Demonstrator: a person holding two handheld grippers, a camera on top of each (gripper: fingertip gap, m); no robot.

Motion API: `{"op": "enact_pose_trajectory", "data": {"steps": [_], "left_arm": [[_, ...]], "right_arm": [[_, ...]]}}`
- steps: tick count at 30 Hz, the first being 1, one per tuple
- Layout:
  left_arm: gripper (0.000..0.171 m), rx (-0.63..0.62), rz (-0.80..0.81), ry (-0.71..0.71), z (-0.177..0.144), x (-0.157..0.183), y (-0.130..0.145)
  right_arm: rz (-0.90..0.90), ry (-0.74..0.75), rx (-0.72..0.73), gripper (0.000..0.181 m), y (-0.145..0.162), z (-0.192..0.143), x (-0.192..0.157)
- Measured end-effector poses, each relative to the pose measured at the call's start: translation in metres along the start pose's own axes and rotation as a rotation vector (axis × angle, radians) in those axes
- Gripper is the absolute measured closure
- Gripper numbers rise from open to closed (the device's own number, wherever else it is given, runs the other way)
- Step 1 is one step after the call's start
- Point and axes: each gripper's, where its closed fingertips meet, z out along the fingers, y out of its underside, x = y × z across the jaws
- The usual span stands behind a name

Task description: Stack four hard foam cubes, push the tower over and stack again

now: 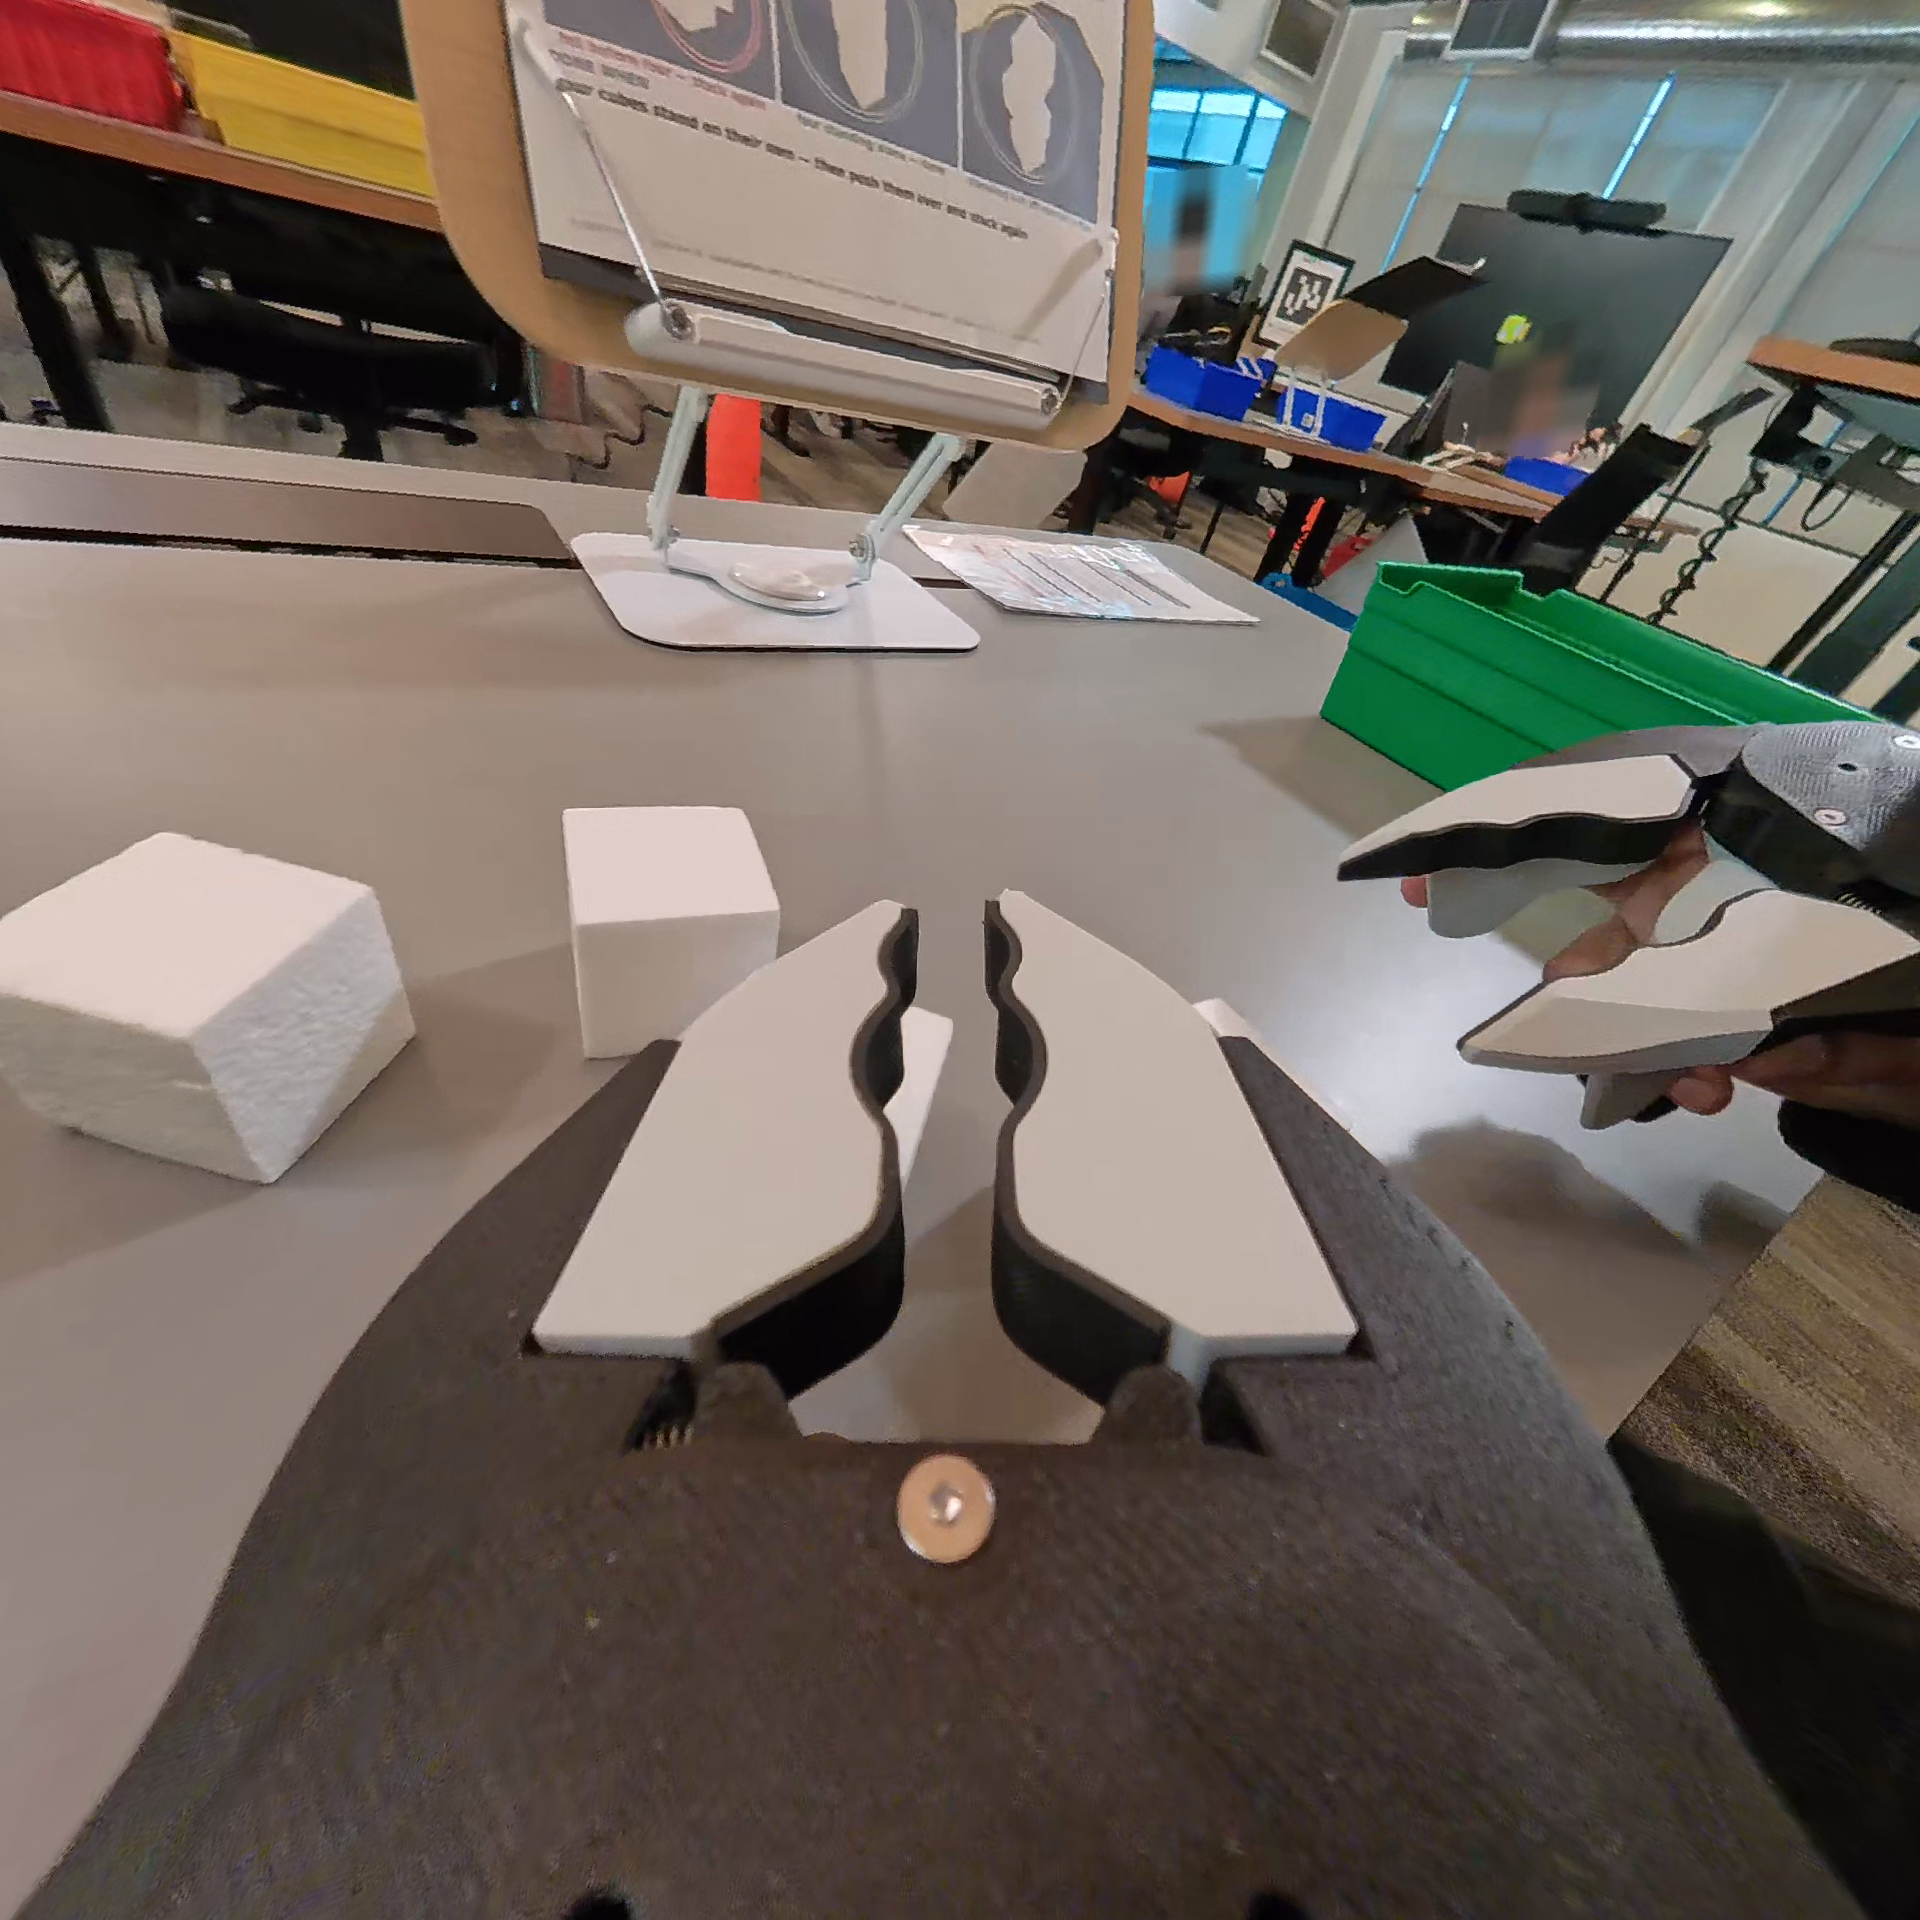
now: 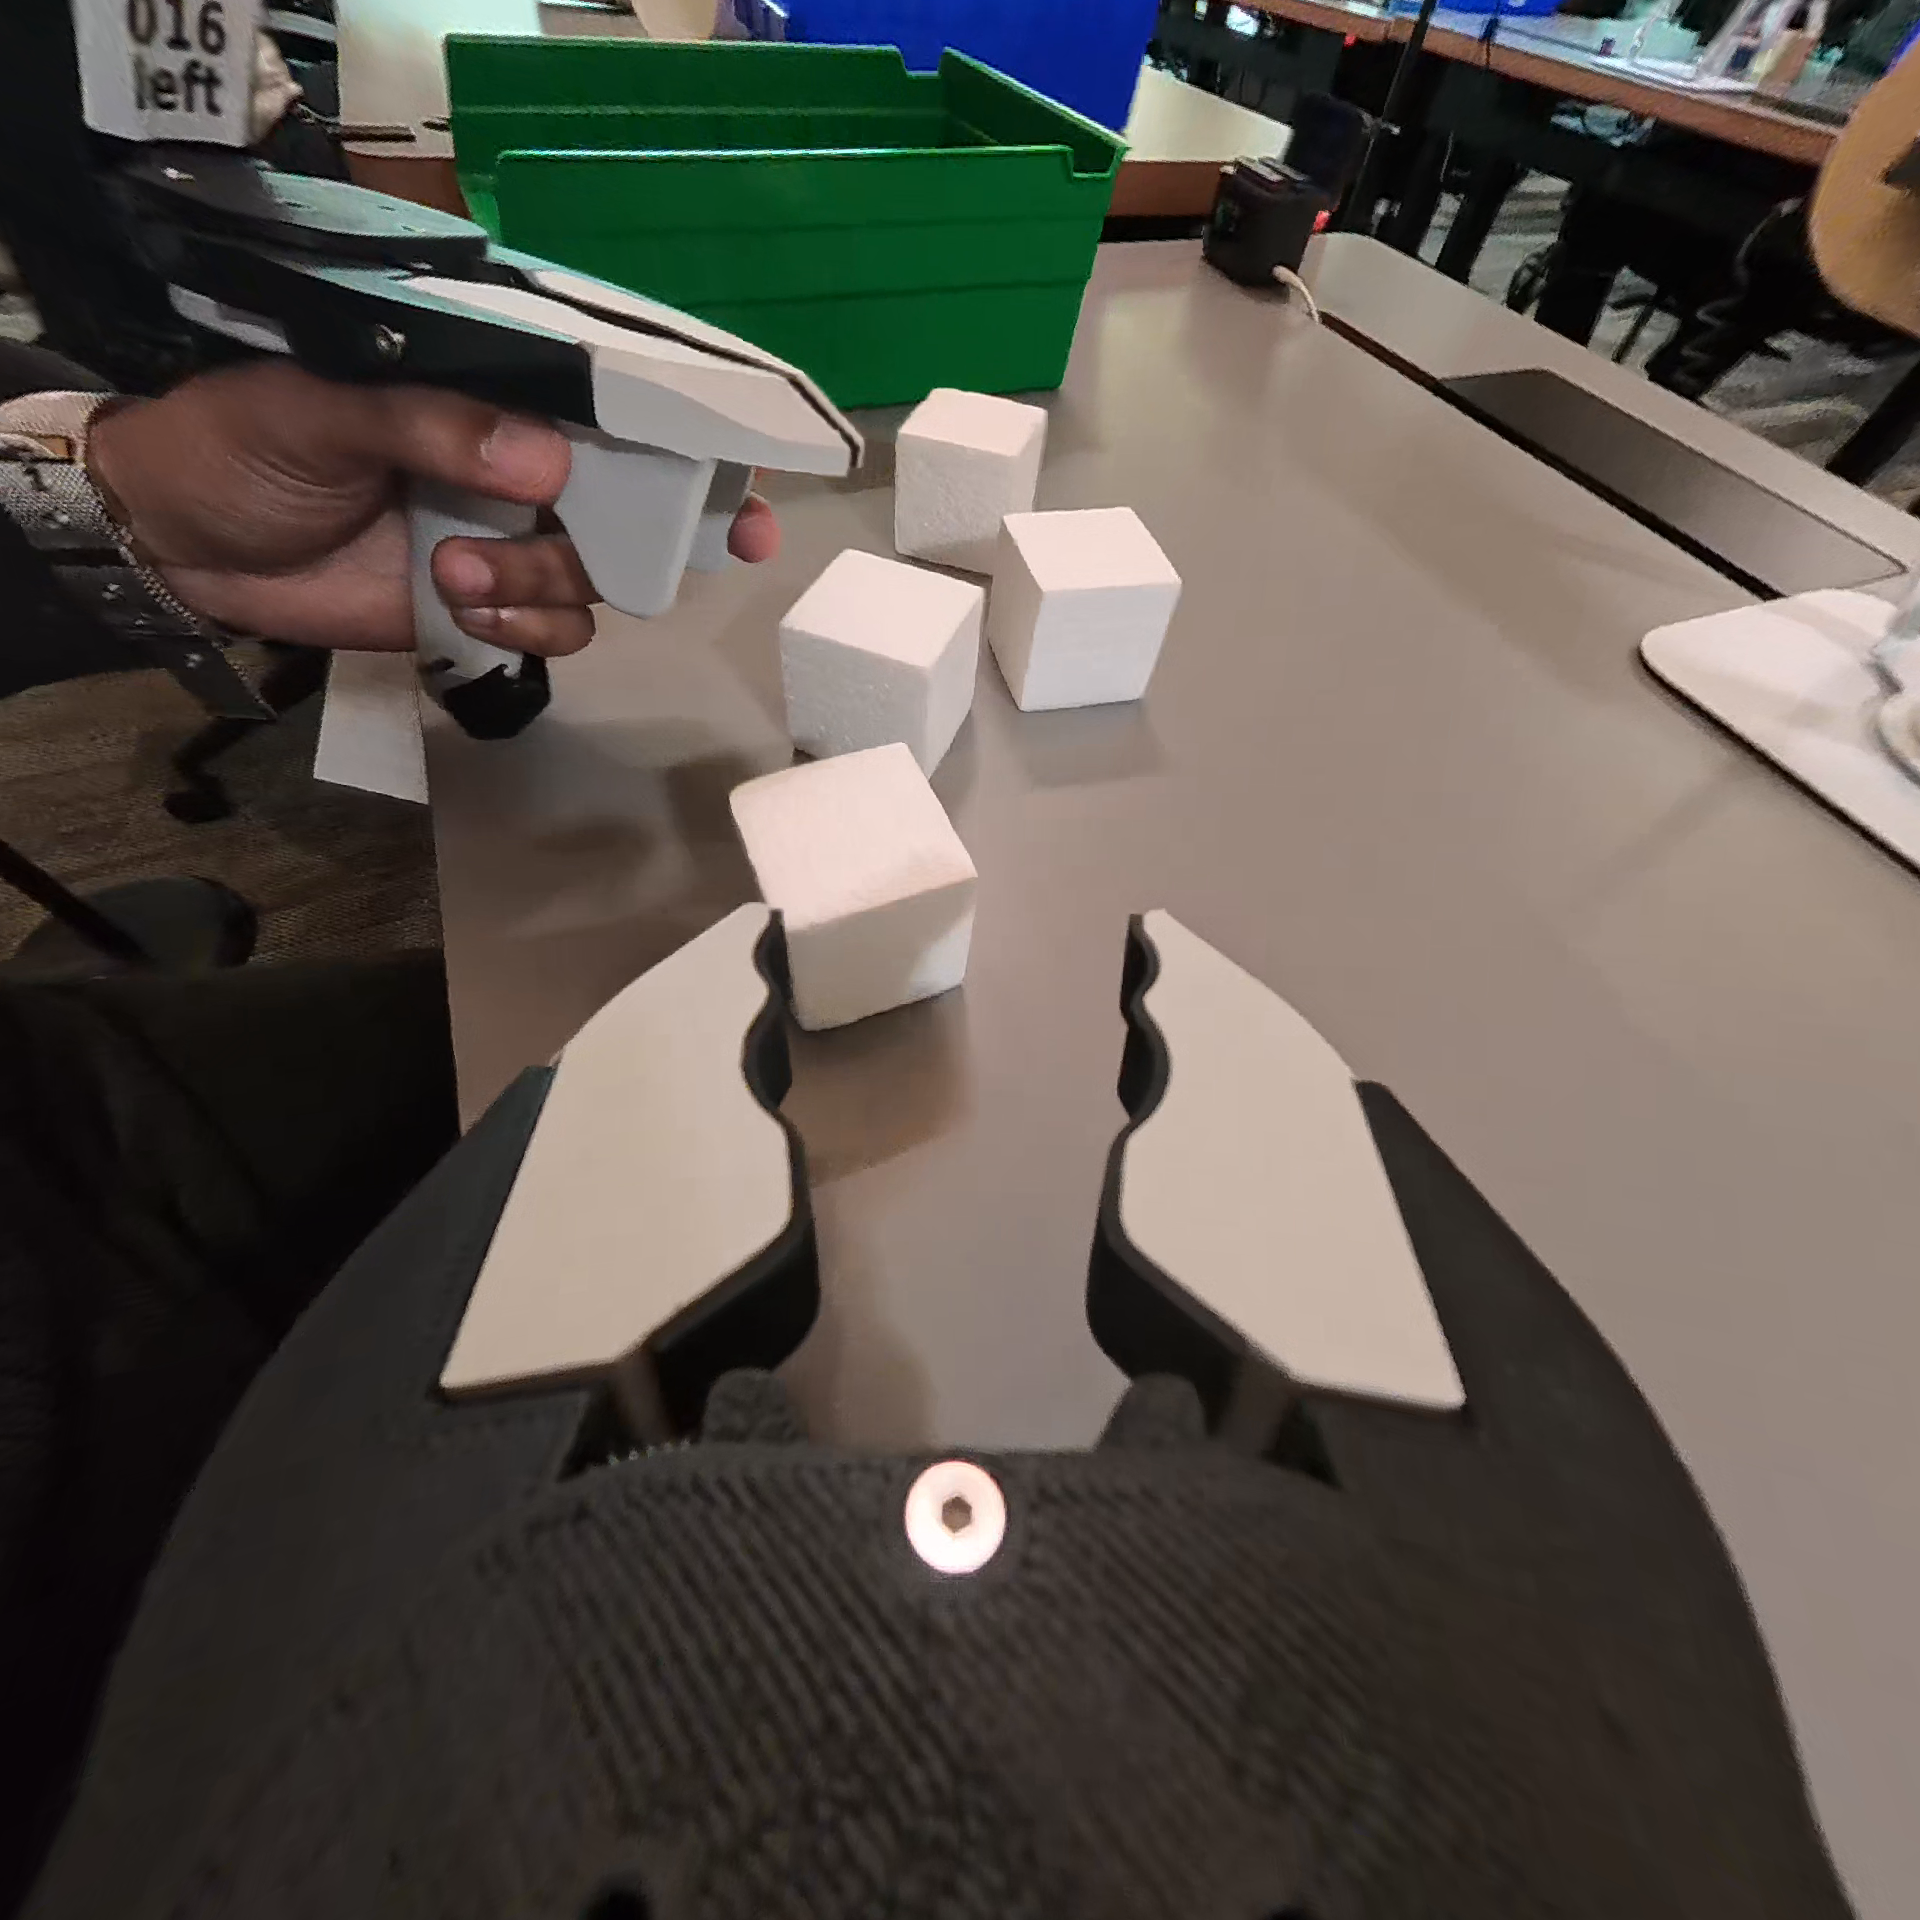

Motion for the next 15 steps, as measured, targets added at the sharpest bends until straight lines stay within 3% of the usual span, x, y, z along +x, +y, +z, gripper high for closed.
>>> {"op": "enact_pose_trajectory", "data": {"steps": [5,9,13,15], "left_arm": [[0.158,-0.011,-0.016,-0.047,-0.016,-0.013,0.003],[0.158,-0.005,-0.015,-0.091,-0.031,-0.023,0.003],[0.158,-0.007,-0.016,-0.113,-0.04,-0.028,0.005],[0.158,-0.011,-0.013,-0.118,-0.043,-0.028,0.006]], "right_arm": [[-0.043,-0.185,-0.035,0.102,0.005,0.018,-0.027],[-0.092,-0.218,-0.137,0.093,0.02,0.036,-0.034],[-0.121,-0.201,-0.172,0.102,0.024,0.048,-0.031],[-0.136,-0.194,-0.161,0.116,0.021,0.049,-0.029]]}}
